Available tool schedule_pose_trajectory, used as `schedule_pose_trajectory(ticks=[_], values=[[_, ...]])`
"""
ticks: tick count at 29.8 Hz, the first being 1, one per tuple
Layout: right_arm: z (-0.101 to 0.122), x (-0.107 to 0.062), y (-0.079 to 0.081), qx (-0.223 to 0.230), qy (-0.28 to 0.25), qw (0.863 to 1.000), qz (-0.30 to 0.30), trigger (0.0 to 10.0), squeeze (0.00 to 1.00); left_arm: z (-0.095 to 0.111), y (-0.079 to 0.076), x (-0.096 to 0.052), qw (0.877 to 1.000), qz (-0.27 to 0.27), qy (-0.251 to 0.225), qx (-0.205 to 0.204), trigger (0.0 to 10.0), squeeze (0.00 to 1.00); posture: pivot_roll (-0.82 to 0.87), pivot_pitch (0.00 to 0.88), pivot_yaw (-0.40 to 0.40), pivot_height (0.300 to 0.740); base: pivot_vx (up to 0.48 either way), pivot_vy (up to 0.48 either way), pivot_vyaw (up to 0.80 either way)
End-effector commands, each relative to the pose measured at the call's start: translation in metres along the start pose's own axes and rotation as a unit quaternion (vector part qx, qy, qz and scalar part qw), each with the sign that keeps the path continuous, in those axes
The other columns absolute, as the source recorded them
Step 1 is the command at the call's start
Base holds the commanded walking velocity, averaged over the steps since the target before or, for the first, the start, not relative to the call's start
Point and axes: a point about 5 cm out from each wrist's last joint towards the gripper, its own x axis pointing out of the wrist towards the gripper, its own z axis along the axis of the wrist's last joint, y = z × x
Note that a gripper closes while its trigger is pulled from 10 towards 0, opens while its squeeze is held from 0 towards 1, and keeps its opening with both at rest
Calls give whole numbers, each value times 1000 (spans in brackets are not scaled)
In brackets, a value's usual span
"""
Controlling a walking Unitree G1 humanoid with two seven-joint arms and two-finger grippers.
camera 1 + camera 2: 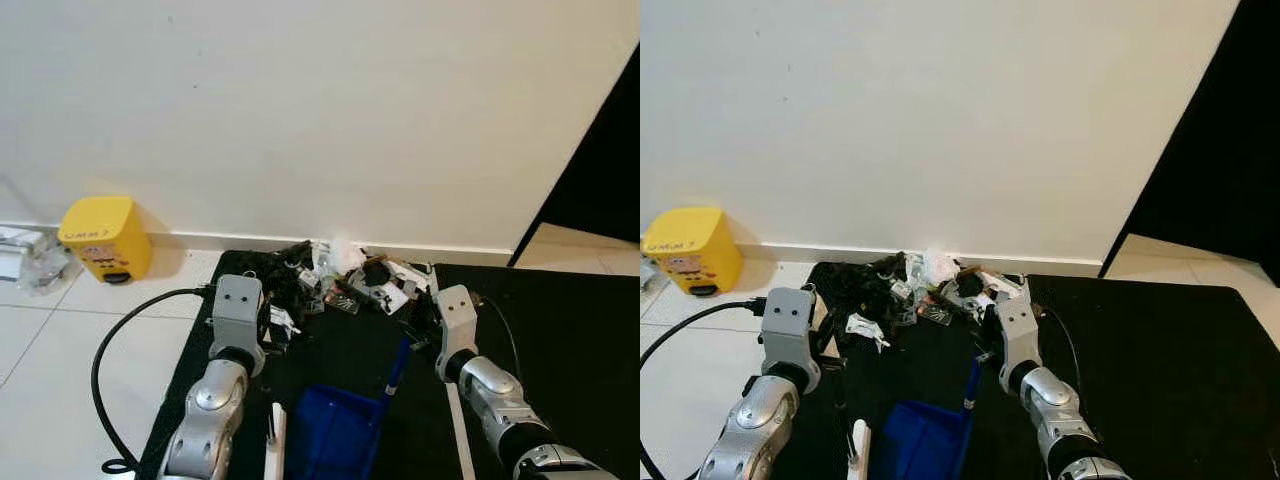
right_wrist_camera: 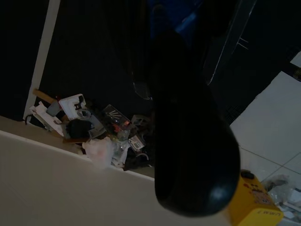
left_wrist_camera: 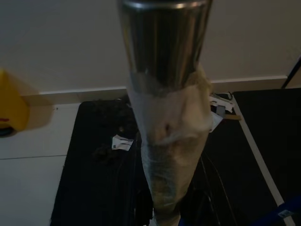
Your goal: Sweep floor
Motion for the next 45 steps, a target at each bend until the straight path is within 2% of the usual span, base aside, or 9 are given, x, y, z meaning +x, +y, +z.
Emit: schedule_pose_trajectory(ticks=[1,7,13,15,17,19,24,30,45], values=[[11,2,-1,-9,-29,1000,-1,10000,0,2,0,-1,1000,-1,-6,6,10000,0,114,57,-5,740,0,0,0],[27,-2,-14,-5,-80,996,-30,10000,0,13,6,3,1000,13,-20,-1,10000,0,115,57,-7,740,0,0,0],[26,-14,-23,-29,-91,995,-26,10000,0,34,19,12,998,30,-43,-23,10000,0,92,51,-5,740,0,0,0],[35,-22,-36,-39,-111,992,-46,10000,0,49,22,16,997,30,-66,-24,10000,0,81,46,-4,740,0,0,0],[37,-24,-39,-39,-118,991,-53,10000,0,53,22,17,997,30,-71,-24,10000,0,81,46,-4,740,0,0,0],[48,-30,-53,-45,-139,986,-84,10000,0,62,21,19,995,28,-92,-16,10000,0,75,40,-3,740,0,0,0],[61,-43,-71,-61,-159,978,-120,10000,0,76,15,21,992,24,-121,-5,10000,0,63,34,-3,740,0,0,0],[54,-49,-72,-63,-143,981,-112,10000,0,81,15,22,991,27,-132,-4,10000,0,59,36,0,740,0,0,0],[51,-43,-66,-45,-133,984,-111,10000,0,80,20,21,990,38,-132,-1,10000,0,74,41,2,740,378,0,0]])
